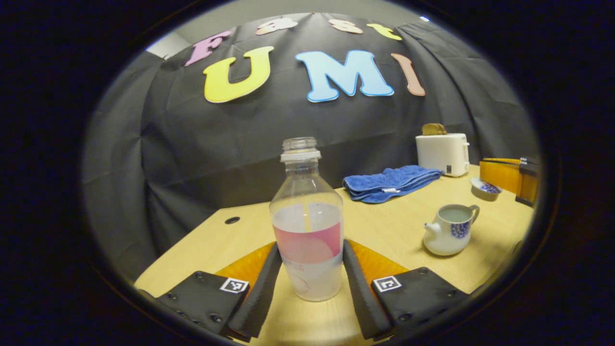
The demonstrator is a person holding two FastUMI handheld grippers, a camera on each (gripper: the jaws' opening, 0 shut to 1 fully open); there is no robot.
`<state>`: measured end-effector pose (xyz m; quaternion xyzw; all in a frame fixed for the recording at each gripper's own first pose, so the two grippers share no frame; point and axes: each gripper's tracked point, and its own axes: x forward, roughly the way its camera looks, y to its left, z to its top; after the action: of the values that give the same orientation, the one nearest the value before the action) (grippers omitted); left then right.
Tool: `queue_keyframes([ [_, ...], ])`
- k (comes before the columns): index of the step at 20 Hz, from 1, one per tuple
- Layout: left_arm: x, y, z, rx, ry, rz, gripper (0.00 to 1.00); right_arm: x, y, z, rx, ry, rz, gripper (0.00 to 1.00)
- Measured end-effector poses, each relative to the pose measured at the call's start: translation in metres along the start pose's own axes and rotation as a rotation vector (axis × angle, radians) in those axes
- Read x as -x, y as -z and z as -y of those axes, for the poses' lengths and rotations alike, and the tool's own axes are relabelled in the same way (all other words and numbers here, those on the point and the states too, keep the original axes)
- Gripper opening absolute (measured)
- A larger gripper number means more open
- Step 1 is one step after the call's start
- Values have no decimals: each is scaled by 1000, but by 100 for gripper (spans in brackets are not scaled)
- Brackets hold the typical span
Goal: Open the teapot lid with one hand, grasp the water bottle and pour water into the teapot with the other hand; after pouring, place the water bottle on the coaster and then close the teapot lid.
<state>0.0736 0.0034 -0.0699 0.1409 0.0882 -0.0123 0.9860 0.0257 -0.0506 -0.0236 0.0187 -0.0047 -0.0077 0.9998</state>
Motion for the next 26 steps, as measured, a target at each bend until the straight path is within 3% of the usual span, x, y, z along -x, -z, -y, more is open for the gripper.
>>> queue_keyframes([
  [7,4,-32,-5,-372,12,27,84,8,3,19,-30,25,11,9],
  [13,6,-52,17,-682,30,62,84,16,11,40,-60,57,7,9],
  [26,-2,-56,55,-1185,46,55,84,29,27,69,-122,87,-1,9],
])
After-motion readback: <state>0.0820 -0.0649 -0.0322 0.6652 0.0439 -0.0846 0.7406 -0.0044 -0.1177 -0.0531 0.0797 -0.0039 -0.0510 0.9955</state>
